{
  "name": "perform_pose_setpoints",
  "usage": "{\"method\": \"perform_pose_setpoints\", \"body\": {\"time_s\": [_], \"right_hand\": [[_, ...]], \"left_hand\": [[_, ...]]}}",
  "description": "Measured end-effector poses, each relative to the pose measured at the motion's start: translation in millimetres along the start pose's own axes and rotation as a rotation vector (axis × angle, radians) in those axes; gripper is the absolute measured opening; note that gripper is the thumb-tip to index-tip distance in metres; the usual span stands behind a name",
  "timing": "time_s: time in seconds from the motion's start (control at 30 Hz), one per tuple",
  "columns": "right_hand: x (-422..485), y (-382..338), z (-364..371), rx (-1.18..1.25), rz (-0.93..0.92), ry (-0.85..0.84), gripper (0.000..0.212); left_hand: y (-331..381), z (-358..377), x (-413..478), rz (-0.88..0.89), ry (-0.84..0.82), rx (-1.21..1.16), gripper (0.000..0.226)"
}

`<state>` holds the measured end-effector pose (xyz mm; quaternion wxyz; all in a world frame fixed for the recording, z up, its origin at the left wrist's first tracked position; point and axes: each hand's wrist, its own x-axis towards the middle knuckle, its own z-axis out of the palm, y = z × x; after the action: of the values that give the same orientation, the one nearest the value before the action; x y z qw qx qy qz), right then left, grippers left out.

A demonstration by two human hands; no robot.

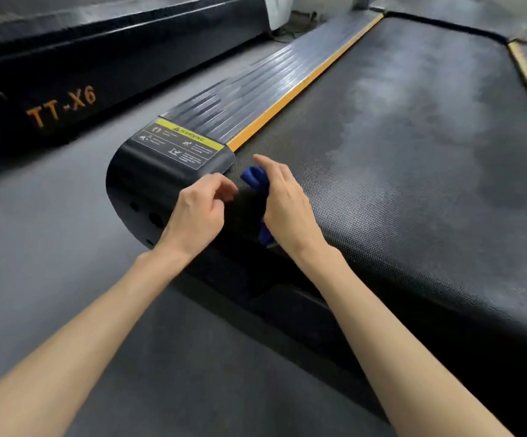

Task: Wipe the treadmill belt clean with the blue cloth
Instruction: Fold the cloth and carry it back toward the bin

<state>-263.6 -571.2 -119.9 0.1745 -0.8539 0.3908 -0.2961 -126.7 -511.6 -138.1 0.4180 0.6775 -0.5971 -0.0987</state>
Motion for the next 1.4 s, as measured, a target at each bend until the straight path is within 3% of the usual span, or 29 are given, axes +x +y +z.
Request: {"method": "perform_pose_setpoints", "body": {"time_s": [0.07, 0.13, 0.23, 0.33, 0.43, 0.57, 0.63, 0.73, 0.83, 1.0, 1.23, 1.3, 1.4], "right_hand": [[-4, 2, -14, 0.177, -0.011, -0.015, 0.064], [-11, -6, -31, 0.324, 0.014, -0.031, 0.059], [-24, -28, -57, 0.427, 0.089, -0.158, 0.062], [-31, -43, -85, 0.414, 0.186, -0.255, 0.063], [-29, -62, -126, 0.532, 0.47, -0.36, 0.069], [-23, -85, -175, 0.697, 0.735, -0.372, 0.051], [-21, -95, -193, 0.617, 0.748, -0.394, 0.039], [-22, -115, -217, 0.509, 0.673, -0.301, 0.027], [-19, -142, -238, 0.534, 0.652, -0.368, 0.025], [-23, -173, -248, 0.349, 0.583, -0.421, 0.023], [-58, -236, -227, 0.457, 0.667, -0.384, 0.023], [-68, -259, -216, 0.461, 0.682, -0.475, 0.024], [-77, -285, -200, 0.448, 0.798, -0.921, 0.046]], "left_hand": [[23, -4, 8, -0.182, -0.162, -0.202, 0.018], [47, -8, 13, -0.408, -0.375, -0.573, 0.028], [80, -22, 17, -0.582, -0.397, -0.939, 0.023], [106, -40, 16, -0.634, -0.372, -0.912, 0.016], [130, -61, 14, -0.668, -0.428, -0.936, 0.017], [171, -93, 20, -0.632, -0.432, -0.863, 0.022], [189, -106, 19, -0.643, -0.44, -0.852, 0.023], [210, -127, 13, -0.669, -0.452, -0.783, 0.022], [227, -152, 9, -0.704, -0.455, -0.758, 0.021], [237, -187, -1, -0.775, -0.49, -0.705, 0.016], [233, -243, -68, -1.008, -0.354, -0.943, 0.01], [228, -266, -95, -1.091, -0.331, -0.95, 0.012], [213, -299, -129, -1.206, -0.303, -0.863, 0.014]]}}
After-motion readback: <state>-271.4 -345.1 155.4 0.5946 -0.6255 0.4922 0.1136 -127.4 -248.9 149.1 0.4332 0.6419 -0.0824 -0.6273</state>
